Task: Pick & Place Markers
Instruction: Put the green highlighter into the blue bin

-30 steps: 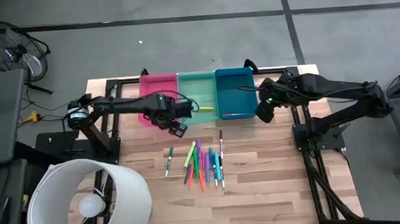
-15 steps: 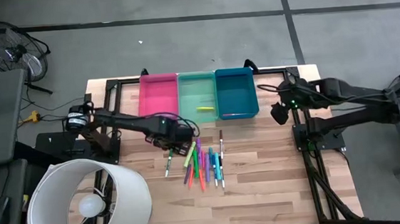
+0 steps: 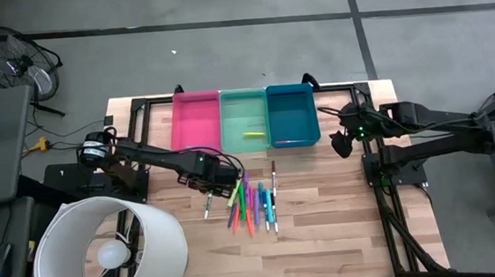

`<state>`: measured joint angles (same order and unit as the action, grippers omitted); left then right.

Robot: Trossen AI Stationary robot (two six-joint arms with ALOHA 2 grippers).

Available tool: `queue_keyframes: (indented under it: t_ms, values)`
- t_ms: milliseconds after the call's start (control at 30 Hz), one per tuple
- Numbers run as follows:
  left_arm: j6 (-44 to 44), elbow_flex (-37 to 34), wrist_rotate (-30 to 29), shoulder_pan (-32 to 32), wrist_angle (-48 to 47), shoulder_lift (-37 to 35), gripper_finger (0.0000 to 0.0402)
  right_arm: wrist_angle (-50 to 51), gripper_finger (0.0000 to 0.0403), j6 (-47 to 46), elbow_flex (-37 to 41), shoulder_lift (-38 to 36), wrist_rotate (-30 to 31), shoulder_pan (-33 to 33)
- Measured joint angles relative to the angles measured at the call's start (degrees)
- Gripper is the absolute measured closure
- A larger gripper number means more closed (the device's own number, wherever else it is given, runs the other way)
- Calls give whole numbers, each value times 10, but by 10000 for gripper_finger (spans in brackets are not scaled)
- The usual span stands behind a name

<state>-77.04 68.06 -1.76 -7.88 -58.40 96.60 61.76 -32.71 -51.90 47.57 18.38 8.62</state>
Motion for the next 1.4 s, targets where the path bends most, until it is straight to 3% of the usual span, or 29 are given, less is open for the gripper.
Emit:
queue_keyframes:
  t_ms: [267, 467, 867, 1233, 1400]
  values:
    - [-27, -97, 57, 0, 103, 1, 196, 0, 137, 2, 0, 0, -1, 0]
    - [-14, -107, 75, 0, 167, 1, 196, 0, 137, 2, 0, 0, -1, 0]
    - [-17, -105, 95, -4, 158, 47, 199, -3, 137, 1, 0, 0, -1, 0]
    - [-43, -106, 85, -48, 150, 48, 303, -4, 137, 1, 0, 0, 0, 0]
    - [-64, -106, 83, -73, 152, 48, 319, -4, 137, 1, 0, 0, 3, 0]
